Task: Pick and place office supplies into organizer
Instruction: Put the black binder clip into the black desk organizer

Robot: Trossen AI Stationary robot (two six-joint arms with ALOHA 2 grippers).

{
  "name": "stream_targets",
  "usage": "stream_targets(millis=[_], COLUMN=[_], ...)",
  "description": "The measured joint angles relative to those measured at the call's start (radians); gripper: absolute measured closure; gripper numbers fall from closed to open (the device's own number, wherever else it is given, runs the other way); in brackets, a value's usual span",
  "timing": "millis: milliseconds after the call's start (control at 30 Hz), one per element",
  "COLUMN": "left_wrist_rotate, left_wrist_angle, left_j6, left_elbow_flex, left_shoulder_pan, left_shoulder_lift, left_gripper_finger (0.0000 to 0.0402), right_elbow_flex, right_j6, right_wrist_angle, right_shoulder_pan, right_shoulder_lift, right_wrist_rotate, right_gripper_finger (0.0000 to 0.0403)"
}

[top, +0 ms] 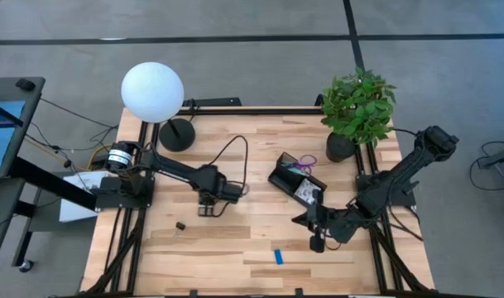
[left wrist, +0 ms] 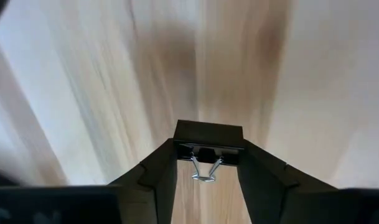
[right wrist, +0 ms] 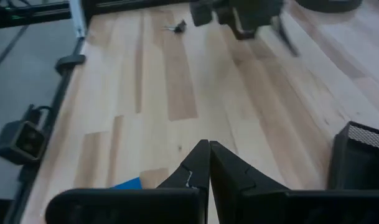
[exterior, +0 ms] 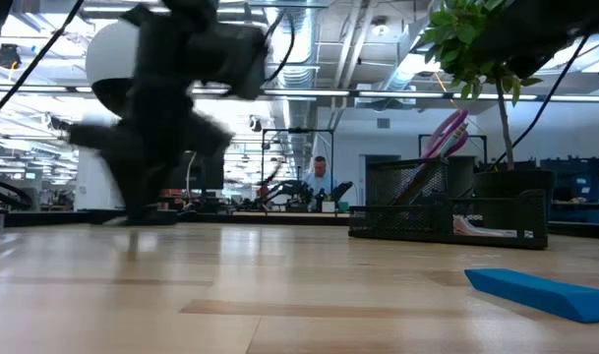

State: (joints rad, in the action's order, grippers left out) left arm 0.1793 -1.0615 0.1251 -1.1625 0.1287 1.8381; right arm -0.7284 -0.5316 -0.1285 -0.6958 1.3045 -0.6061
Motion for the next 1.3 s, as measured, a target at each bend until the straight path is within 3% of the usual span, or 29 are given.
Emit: stream_targets(millis=[267,500,667,800,933,1067,1300], left_wrist_rotate=[0.108,0.108,0.022,0.106,0.135,0.226,0.236], left_wrist_angle=[0.314,0.828,1.104,1.231,1.277,1.254,1.183], left_j6=[-0.082,-0.211,-0.273,-0.307,-0.262,-0.216,-0.088], left_elbow_flex=[-0.181,-0.183,-0.183,-0.181,-0.184,-0.182,-0.182], left_shoulder_pan=[-0.018,-0.047,-0.065,-0.065,-0.068,-0.071,-0.100], left_shoulder_lift=[0.000,0.035,0.140,0.209,0.224,0.230,0.228], left_gripper_finger=[0.0265,0.0265,0.0265,0.0265,0.0265,0.0264,0.0264], right_elbow_flex=[0.000,0.000,0.000,0.000,0.000,0.000,0.000], right_j6=[-0.080,-0.131,-0.132,-0.132,-0.132,-0.132,-0.132], right_wrist_angle=[-0.001,-0.006,-0.006,-0.007,-0.009,-0.021,-0.022], right_shoulder_pan=[-0.079,-0.158,-0.216,-0.250,-0.273,-0.282,-0.277], right_shoulder_lift=[-0.057,-0.057,-0.057,-0.057,-0.057,-0.056,-0.056], right_wrist_rotate=[-0.001,-0.050,-0.157,-0.188,-0.202,-0.208,-0.207], right_gripper_finger=[0.0398,0.0398,0.0398,0.0398,0.0398,0.0398,0.0398])
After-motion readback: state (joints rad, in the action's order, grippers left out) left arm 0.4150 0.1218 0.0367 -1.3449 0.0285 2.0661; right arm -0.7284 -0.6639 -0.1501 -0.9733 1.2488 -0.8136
